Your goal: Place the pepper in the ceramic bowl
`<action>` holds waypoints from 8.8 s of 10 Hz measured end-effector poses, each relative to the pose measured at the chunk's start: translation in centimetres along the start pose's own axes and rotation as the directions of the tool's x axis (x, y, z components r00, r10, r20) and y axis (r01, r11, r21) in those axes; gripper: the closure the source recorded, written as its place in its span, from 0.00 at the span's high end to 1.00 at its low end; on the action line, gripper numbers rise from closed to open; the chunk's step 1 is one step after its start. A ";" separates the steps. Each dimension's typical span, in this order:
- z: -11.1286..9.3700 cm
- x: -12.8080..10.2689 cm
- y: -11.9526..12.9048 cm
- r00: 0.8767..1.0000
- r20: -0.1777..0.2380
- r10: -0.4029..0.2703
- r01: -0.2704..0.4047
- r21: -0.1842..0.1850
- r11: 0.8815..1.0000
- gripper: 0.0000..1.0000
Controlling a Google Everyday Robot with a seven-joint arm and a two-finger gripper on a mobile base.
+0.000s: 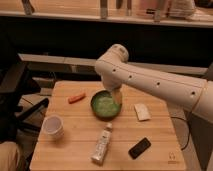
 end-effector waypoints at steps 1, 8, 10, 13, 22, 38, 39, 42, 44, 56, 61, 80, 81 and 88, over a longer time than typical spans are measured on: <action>0.0 -0.1 -0.2 1.000 0.001 -0.025 0.025 0.002 1.000 0.80; 0.5 -2.0 -2.2 0.992 0.031 -0.123 0.123 0.017 0.992 0.80; 0.7 -2.2 -2.6 0.988 0.037 -0.150 0.150 0.024 0.988 0.80; 1.0 -2.3 -3.1 0.984 0.045 -0.172 0.171 0.034 0.985 0.80; 3.0 -5.0 -5.4 0.956 0.085 -0.282 0.278 0.055 0.959 0.80; 9.1 -8.3 -9.9 0.891 0.140 -0.432 0.426 0.074 0.902 0.80; 9.6 -8.7 -10.4 0.885 0.142 -0.443 0.437 0.074 0.897 0.80; 10.6 -9.3 -11.5 0.869 0.149 -0.473 0.467 0.070 0.881 0.80; 11.9 -9.7 -12.1 0.859 0.162 -0.485 0.482 0.063 0.874 0.80; 18.7 -12.9 -14.9 0.785 0.265 -0.561 0.571 0.045 0.820 0.80; 20.5 -12.9 -14.4 0.769 0.302 -0.563 0.585 0.020 0.810 0.80; 23.1 -13.0 -13.7 0.765 0.339 -0.547 0.583 -0.005 0.812 0.50; 23.1 -13.0 -13.7 0.765 0.341 -0.546 0.582 -0.003 0.814 0.40; 22.9 -11.2 -13.1 0.777 0.328 -0.536 0.568 0.001 0.823 0.00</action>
